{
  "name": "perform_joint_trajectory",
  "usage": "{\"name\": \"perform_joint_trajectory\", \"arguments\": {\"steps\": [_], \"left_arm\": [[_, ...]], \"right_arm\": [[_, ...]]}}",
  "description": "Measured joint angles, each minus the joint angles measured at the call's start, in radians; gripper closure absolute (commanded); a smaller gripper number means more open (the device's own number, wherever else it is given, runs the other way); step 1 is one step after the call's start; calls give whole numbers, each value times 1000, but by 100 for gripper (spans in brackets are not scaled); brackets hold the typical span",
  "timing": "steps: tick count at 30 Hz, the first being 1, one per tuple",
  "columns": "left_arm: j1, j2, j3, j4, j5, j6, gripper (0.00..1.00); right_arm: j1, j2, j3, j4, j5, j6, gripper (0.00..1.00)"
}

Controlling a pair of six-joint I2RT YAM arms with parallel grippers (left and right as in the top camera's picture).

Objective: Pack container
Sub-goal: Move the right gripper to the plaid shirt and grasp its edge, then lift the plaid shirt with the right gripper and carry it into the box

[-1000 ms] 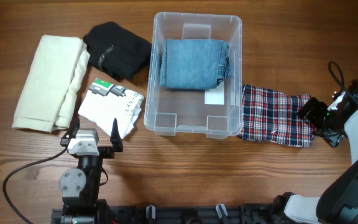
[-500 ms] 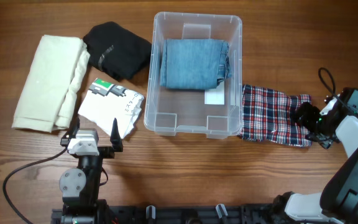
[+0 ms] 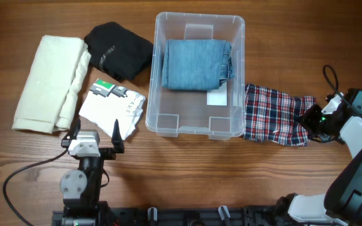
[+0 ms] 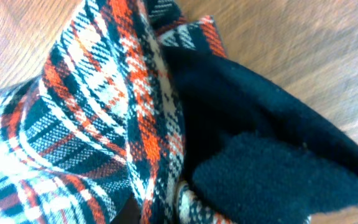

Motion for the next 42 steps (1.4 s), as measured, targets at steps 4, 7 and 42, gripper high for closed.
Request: {"name": "perform_joint_trajectory", "arguments": {"steps": [4, 7, 42], "left_arm": [[0, 0, 0, 0, 0, 0, 0], [0, 0, 0, 0, 0, 0, 0], [0, 0, 0, 0, 0, 0, 0]], "right_arm": [[0, -2, 114, -145, -75, 18, 95], [4, -49, 224, -220, -103, 18, 96], [670, -504, 374, -80, -213, 419, 96]]}}
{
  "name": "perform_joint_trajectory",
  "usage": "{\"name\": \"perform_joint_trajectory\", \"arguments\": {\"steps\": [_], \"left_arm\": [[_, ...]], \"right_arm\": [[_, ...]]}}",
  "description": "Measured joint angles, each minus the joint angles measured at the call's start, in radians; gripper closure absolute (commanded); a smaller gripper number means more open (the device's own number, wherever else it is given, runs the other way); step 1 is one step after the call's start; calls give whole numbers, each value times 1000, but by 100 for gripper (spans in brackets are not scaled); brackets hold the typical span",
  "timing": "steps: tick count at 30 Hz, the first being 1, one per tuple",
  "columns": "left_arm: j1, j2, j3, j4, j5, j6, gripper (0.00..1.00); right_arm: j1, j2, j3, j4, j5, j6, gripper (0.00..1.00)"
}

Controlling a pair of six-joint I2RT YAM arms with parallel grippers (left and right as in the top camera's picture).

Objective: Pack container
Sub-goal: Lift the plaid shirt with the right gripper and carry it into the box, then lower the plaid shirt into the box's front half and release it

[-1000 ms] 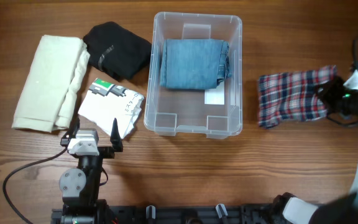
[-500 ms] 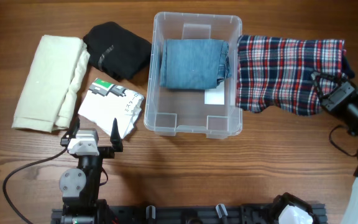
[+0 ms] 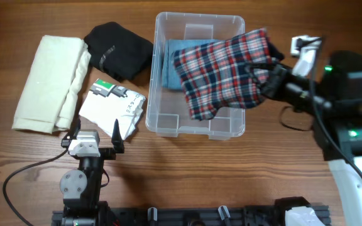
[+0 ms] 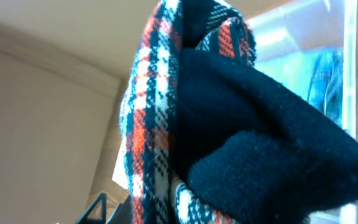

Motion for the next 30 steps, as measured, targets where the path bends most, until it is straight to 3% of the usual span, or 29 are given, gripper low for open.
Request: {"name": "perform_joint_trajectory", "arguments": {"steps": [4, 12, 30], "left_arm": [[0, 0, 0, 0, 0, 0, 0], [0, 0, 0, 0, 0, 0, 0], [0, 0, 0, 0, 0, 0, 0]], "right_arm": [[169, 117, 0, 74, 166, 127, 96], [264, 329, 0, 126, 270, 317, 96], [294, 424, 0, 107, 320, 356, 96]]}}
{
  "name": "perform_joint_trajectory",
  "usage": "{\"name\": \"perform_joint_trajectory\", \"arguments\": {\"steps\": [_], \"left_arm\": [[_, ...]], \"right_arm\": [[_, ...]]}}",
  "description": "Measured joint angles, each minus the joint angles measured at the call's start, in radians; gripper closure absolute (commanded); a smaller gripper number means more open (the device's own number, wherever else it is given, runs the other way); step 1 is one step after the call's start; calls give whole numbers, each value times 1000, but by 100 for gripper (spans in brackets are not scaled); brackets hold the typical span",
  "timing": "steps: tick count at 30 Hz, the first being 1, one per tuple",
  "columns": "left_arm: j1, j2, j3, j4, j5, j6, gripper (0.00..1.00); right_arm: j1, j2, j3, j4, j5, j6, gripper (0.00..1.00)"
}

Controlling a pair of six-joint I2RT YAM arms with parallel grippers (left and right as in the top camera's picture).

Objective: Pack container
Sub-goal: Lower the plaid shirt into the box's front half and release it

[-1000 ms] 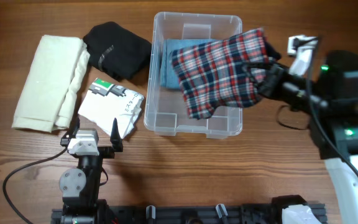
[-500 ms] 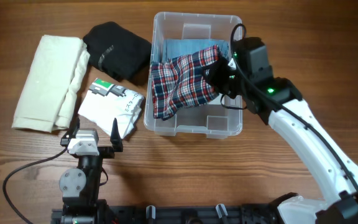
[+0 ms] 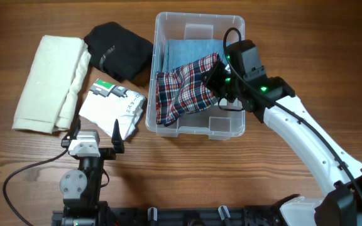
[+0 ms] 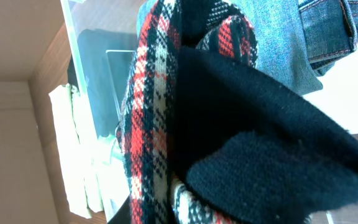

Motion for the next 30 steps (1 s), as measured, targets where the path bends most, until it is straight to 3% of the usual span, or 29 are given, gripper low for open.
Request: {"name": "perform_joint_trajectory", "arguments": {"steps": [2, 7, 9, 13, 21, 30], "left_arm": [[0, 0, 0, 0, 0, 0, 0], [0, 0, 0, 0, 0, 0, 0], [0, 0, 0, 0, 0, 0, 0], [0, 0, 0, 0, 0, 0, 0], [0, 0, 0, 0, 0, 0, 0], [0, 0, 0, 0, 0, 0, 0]], "right_arm": [[0, 6, 0, 12, 0, 0, 92], [0, 13, 0, 15, -1, -10, 67], [1, 13, 0, 14, -2, -42, 50], [3, 13, 0, -5, -5, -164, 30], [4, 13, 0, -43, 53, -432, 27], [5, 13, 0, -87, 324, -696, 24]]}}
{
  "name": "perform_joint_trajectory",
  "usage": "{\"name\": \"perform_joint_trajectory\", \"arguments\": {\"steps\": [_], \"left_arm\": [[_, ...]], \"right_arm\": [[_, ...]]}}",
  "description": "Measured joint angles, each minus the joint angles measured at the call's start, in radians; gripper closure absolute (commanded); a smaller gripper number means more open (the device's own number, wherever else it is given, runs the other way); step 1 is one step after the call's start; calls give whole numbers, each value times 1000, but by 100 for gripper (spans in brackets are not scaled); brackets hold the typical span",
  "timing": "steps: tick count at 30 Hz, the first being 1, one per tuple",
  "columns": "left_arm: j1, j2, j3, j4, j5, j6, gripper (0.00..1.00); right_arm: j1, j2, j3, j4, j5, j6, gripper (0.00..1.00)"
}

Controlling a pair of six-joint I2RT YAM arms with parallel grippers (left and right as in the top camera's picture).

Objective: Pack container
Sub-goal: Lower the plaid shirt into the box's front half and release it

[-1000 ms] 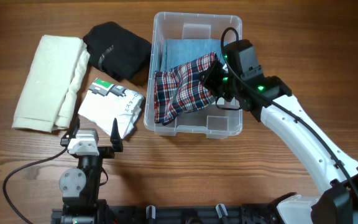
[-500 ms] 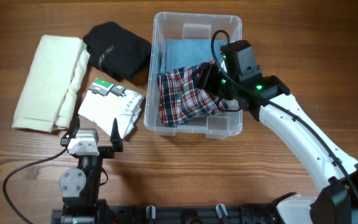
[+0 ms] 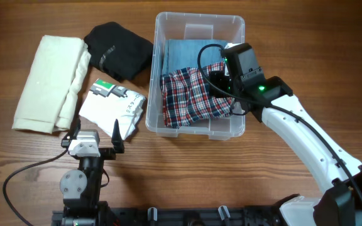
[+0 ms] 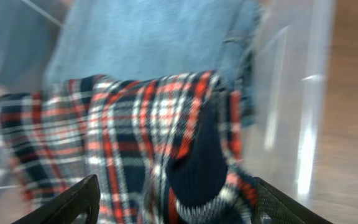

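Note:
The clear plastic container (image 3: 199,15) stands at the table's middle back, with folded blue jeans (image 3: 190,49) on its floor. A red, white and navy plaid garment (image 3: 190,97) lies crumpled on the jeans, filling the near half of the box. My right gripper (image 3: 222,78) hovers over the box's right side, open. In the right wrist view the plaid garment (image 4: 123,124) lies loose between and below the spread fingers of that gripper (image 4: 174,199), with the jeans (image 4: 148,37) beyond. My left gripper (image 3: 96,133) rests open near the front edge, holding nothing.
Left of the container lie a folded cream towel (image 3: 49,81), a black garment (image 3: 117,49) and a white packaged garment (image 3: 112,107). The container's clear right wall (image 4: 291,93) stands close beside my right gripper.
My right gripper was shut on the plaid garment, holding it low in the container. Now it is open, and the garment lies on the jeans.
The plaid garment first lay on the table right of the container, with my right gripper shut on it. Then it hung above the box, then low inside it. Now it rests in the box, let go. The left arm has stayed still.

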Motion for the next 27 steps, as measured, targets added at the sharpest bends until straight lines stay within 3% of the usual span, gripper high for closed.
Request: {"name": "perform_joint_trajectory", "arguments": {"steps": [5, 8, 10, 12, 13, 22, 27], "left_arm": [[0, 0, 0, 0, 0, 0, 0], [0, 0, 0, 0, 0, 0, 0], [0, 0, 0, 0, 0, 0, 0], [0, 0, 0, 0, 0, 0, 0], [0, 0, 0, 0, 0, 0, 0], [0, 0, 0, 0, 0, 0, 0], [0, 0, 0, 0, 0, 0, 0]], "right_arm": [[0, 0, 0, 15, 116, -94, 20], [5, 0, 0, 18, 139, -134, 23], [26, 0, 6, 40, 151, -163, 44], [48, 0, 14, 72, 156, -174, 83], [63, 0, 20, 93, 157, -182, 96], [86, 13, 29, 182, 204, -180, 96], [82, 113, 32, 235, 222, -180, 96]]}}
